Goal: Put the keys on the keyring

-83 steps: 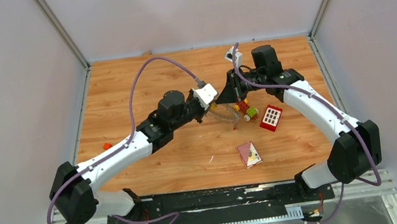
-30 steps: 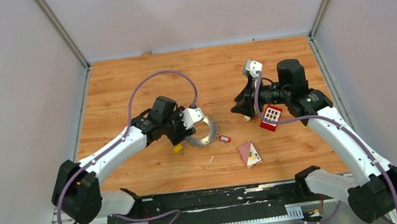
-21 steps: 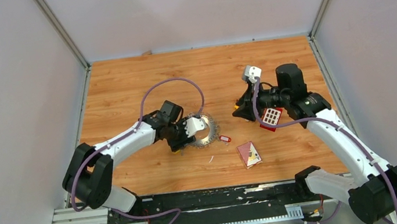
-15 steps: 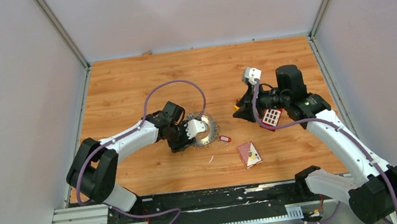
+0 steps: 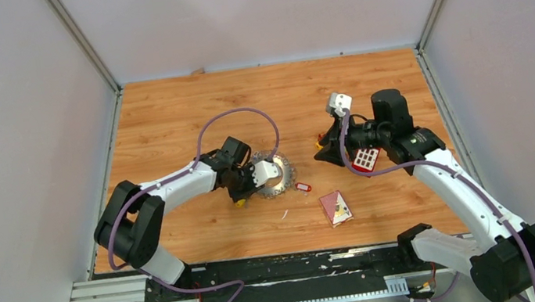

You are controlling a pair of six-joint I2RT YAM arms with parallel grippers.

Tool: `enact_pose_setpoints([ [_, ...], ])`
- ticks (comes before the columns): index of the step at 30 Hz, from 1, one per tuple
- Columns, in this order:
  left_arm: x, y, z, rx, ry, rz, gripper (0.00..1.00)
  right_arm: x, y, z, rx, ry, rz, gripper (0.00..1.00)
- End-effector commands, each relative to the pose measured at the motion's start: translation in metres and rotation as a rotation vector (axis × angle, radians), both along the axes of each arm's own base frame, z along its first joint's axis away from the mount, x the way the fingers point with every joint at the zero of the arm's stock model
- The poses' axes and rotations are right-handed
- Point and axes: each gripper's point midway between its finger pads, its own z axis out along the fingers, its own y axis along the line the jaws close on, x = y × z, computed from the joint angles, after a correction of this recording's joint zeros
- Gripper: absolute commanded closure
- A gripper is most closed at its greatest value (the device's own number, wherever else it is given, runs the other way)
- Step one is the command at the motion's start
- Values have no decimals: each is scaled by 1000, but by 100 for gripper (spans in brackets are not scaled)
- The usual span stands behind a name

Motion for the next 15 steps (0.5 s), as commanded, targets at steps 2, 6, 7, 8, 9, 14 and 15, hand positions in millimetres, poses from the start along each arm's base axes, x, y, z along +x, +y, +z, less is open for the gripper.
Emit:
enact_pose_setpoints([
  [2, -1, -2, -1, -5, -4, -25, 76, 1, 1, 8, 13, -55, 14, 54],
  [6, -4, -3, 7, -18, 1, -43, 83, 0, 1, 7, 14, -50, 17, 54],
  [7, -5, -4, 10, -23, 2, -48, 84, 0, 1, 6, 13, -49, 17, 55],
  [8, -5, -4, 13, -29, -1, -51, 84, 0, 1, 6, 13, -48, 18, 55],
  [9, -4, -3, 17, -30, -4, -53, 85, 0, 1, 6, 14, -47, 20, 55],
  [14, -1, -2, 31, -40, -25, -56, 82, -1, 2, 4, 15, -38, 28, 55],
  [15, 0, -1, 32, -40, -26, -54, 81, -1, 3, 3, 14, -35, 31, 55],
])
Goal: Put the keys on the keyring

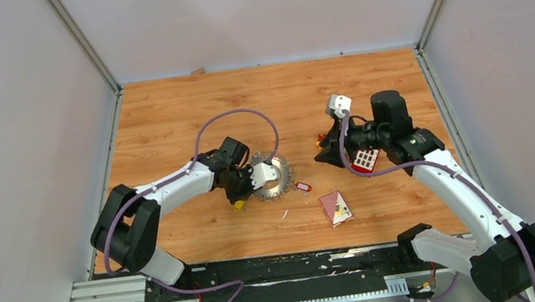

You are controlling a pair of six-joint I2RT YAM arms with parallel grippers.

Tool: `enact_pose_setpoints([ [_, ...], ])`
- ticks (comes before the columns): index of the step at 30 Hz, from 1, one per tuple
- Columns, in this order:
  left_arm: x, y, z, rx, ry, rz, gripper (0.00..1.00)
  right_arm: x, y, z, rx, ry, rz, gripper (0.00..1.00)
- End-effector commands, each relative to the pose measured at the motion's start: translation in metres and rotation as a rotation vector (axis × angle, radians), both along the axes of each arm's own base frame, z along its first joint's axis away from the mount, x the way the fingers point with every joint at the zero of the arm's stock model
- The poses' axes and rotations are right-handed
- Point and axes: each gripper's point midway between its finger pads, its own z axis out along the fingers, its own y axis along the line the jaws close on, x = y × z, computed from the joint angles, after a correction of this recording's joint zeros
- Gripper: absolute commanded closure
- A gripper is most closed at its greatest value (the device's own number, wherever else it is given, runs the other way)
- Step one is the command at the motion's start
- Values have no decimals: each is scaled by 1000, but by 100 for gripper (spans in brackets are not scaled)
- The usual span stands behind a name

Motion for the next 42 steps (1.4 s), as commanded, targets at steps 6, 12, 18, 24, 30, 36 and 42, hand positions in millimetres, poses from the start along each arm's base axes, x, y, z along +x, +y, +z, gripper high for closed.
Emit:
enact_pose_setpoints([
  [6, 10, -1, 30, -52, -34, -10, 60, -2, 6, 2, 19, -25, 58, 54],
  [12, 25, 18, 45, -102, -45, 74, 43, -11, 26, -6, -30, -55, 163, 51],
  [18, 37, 62, 54, -147, -23, 241, 35, -27, 79, -40, -230, -185, 315, 49],
  [24, 45, 116, 47, -138, -14, 455, 33, -28, 131, -81, -381, -234, 440, 49],
  [30, 50, 162, 44, -153, 11, 650, 33, -17, 177, -114, -513, -286, 548, 51],
  [36, 39, 174, 42, -158, 17, 664, 33, -17, 201, -154, -644, -236, 640, 56],
  [42, 31, 171, 43, -167, 16, 636, 32, -19, 209, -174, -702, -224, 689, 58],
])
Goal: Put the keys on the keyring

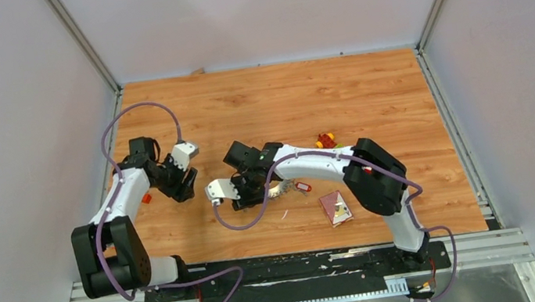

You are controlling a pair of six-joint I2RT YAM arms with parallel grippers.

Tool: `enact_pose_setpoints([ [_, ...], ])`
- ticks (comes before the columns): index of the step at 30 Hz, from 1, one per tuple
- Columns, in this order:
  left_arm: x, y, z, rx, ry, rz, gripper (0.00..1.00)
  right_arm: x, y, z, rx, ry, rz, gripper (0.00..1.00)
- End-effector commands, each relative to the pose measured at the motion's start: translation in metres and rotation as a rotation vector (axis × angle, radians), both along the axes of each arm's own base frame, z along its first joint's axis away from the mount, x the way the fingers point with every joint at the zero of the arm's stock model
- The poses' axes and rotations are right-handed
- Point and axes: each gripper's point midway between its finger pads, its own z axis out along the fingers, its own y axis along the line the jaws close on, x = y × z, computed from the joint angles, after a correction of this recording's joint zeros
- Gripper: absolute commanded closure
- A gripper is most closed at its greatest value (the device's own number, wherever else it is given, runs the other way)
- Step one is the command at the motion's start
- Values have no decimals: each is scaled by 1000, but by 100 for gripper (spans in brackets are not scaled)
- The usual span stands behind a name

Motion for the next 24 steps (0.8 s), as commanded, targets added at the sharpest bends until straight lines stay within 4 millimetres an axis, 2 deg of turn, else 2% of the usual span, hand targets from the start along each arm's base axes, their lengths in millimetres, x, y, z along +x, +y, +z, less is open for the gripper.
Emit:
enact_pose_setpoints([
  [1, -3, -6, 11, -26, -38, -39, 32, 1, 3, 0, -48, -28, 45, 59],
  [7, -6, -7, 11, -31, -35, -51, 32, 9, 2, -11, -89, -53, 30, 62],
  [16, -7, -7, 8, -25, -38, -63, 32, 14, 2, -6, -84, -79, 19, 63],
  [24, -10, -6, 3, -17, -32, -72, 32, 18, 6, -13, -102, -68, 13, 65],
])
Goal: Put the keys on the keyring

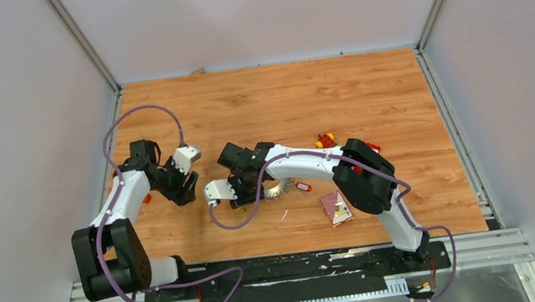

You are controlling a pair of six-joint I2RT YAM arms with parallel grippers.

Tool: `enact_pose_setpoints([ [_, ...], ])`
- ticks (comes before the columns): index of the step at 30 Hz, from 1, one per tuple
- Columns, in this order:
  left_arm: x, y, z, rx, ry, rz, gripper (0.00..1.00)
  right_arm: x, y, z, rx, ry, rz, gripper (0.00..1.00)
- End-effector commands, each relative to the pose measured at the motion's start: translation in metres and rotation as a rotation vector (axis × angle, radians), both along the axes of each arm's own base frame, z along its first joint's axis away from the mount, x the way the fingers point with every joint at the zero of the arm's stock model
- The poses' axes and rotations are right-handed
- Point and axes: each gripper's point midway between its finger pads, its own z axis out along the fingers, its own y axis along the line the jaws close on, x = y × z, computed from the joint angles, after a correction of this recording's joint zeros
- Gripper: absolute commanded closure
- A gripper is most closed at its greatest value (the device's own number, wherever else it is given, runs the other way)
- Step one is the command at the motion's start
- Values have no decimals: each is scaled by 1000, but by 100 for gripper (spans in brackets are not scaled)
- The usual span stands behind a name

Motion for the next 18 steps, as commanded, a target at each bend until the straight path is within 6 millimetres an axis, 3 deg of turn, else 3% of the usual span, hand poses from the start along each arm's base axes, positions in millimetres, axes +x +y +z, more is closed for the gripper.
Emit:
enact_pose_setpoints([
  [1, 0, -1, 5, -1, -37, -24, 32, 7, 12, 4, 14, -23, 11, 65],
  [18, -3, -1, 4, -2, -33, -34, 32, 16, 6, -5, -22, -16, -10, 70],
])
